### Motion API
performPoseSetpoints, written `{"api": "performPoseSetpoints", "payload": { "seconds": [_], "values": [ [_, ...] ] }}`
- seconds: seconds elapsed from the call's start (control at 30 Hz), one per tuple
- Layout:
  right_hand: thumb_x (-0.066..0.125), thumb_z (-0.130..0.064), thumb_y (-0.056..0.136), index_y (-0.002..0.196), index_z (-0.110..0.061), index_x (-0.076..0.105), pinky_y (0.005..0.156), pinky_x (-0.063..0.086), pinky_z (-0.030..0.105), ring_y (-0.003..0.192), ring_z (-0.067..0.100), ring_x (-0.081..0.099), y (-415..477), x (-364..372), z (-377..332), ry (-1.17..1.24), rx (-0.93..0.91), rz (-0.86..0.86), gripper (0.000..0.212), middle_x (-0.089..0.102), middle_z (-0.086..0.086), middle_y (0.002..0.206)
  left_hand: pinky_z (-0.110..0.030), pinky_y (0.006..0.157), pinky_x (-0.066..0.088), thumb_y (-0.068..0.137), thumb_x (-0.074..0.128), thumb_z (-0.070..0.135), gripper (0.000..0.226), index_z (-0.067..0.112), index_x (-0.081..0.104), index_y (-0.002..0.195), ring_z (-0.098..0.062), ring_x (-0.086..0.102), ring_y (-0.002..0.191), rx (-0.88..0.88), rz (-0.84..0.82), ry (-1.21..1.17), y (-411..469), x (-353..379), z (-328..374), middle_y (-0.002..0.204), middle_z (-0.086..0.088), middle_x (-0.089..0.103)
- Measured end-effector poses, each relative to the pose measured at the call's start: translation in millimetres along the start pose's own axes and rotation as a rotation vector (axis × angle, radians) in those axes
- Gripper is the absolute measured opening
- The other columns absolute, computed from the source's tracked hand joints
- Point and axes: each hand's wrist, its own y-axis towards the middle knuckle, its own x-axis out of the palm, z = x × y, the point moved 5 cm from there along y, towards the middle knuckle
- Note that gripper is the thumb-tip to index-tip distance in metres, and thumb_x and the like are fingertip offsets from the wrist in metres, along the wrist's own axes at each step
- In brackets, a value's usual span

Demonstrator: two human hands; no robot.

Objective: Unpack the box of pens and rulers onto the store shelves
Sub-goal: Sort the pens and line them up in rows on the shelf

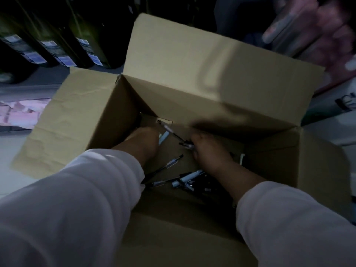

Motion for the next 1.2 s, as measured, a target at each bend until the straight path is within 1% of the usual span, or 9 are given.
{"api": "performPoseSetpoints", "payload": {
  "seconds": [0.2,0.33,0.5,0.63,0.73,0.87,1.03,1.13,1.2],
  "values": [
    [0.045,-0.01,0.093,0.119,-0.008,0.048,0.09,0.041,0.033,0.115,0.035,0.051,0.7,-2.3,-1.5,0.051,0.05,-0.089,0.026,0.051,0.018,0.127,-0.032,0.085,0.043,0.093,0.051,0.017,0.039,0.007,0.044,0.131,-0.031,0.053,0.116,-0.009,-0.051,-0.165,2.4,7.1,3.7,0.131,-0.017,0.051],
    [0.048,-0.011,0.093,0.111,-0.012,0.048,0.085,0.039,0.03,0.115,0.034,0.051,-11.8,-25.1,-4.7,0.151,0.076,-0.13,0.018,0.051,0.018,0.126,-0.035,0.087,0.047,0.091,0.048,0.009,0.036,0.002,0.046,0.126,-0.033,0.055,0.11,-0.069,-0.029,-0.538,-7.2,-11.4,6.0,0.122,-0.019,0.055],
    [0.049,-0.017,0.094,0.095,-0.018,0.046,0.075,0.043,0.029,0.094,0.027,0.056,-42.0,-61.0,-14.4,0.39,0.146,-0.119,0.003,0.055,0.008,0.098,-0.016,0.039,0.045,0.092,0.045,-0.004,0.02,0.005,0.052,0.108,-0.018,0.06,0.071,-0.113,-0.119,-1.126,-56.9,-42.9,20.1,0.087,-0.014,0.062],
    [0.053,-0.011,0.091,0.086,-0.017,0.05,0.067,0.045,0.032,0.075,0.022,0.056,-72.7,-102.5,-26.9,0.691,0.181,-0.09,0.008,0.057,0.007,0.081,-0.027,0.057,0.048,0.097,0.042,0.005,0.014,0.009,0.054,0.094,-0.02,0.058,0.068,-0.119,-0.098,-1.423,-105.1,-78.0,29.3,0.074,-0.008,0.057],
    [0.056,-0.01,0.09,0.08,-0.02,0.047,0.054,0.037,0.027,0.058,0.017,0.047,-101.5,-138.6,-38.7,0.777,0.195,-0.075,0.016,0.051,0.006,0.069,-0.031,0.07,0.043,0.095,0.048,0.009,0.022,0.01,0.055,0.073,-0.021,0.051,0.062,-0.108,-0.072,-1.468,-136.2,-103.7,36.5,0.058,-0.004,0.053],
    [0.058,-0.013,0.087,0.088,-0.021,0.055,0.064,0.041,0.03,0.065,0.016,0.052,-146.8,-181.4,-52.7,0.839,0.199,-0.068,0.008,0.067,0.019,0.097,-0.028,0.056,0.042,0.093,0.058,0.017,0.019,0.01,0.053,0.077,-0.017,0.046,0.05,-0.114,-0.031,-1.537,-182.6,-141.4,49.8,0.053,-0.002,0.048],
    [0.058,-0.018,0.088,0.091,-0.022,0.057,0.064,0.043,0.032,0.066,0.014,0.053,-212.7,-228.5,-70.9,0.909,0.193,-0.008,0.005,0.069,0.017,0.101,-0.026,0.054,0.039,0.087,0.064,0.016,0.016,0.01,0.056,0.075,-0.016,0.045,0.046,-0.01,0.066,-1.444,-239.1,-180.9,70.2,0.044,0.001,0.05],
    [0.055,-0.017,0.095,0.101,-0.024,0.059,0.06,0.044,0.022,0.066,0.01,0.058,-257.1,-253.0,-74.9,1.035,0.201,0.061,0.009,0.071,0.002,0.092,-0.029,0.067,0.043,0.086,0.067,0.02,0.013,0.009,0.06,0.084,-0.019,0.05,0.061,0.064,0.127,-1.407,-275.9,-203.2,82.9,0.064,-0.003,0.055],
    [0.052,-0.015,0.097,0.101,-0.026,0.061,0.063,0.05,0.022,0.069,0.013,0.062,-289.2,-270.3,-74.3,1.169,0.228,0.131,0.014,0.07,0.002,0.091,-0.026,0.062,0.045,0.087,0.067,0.021,0.013,0.01,0.06,0.09,-0.017,0.053,0.065,0.121,0.143,-1.397,-303.2,-218.7,92.5,0.074,-0.003,0.058]
  ]
}}
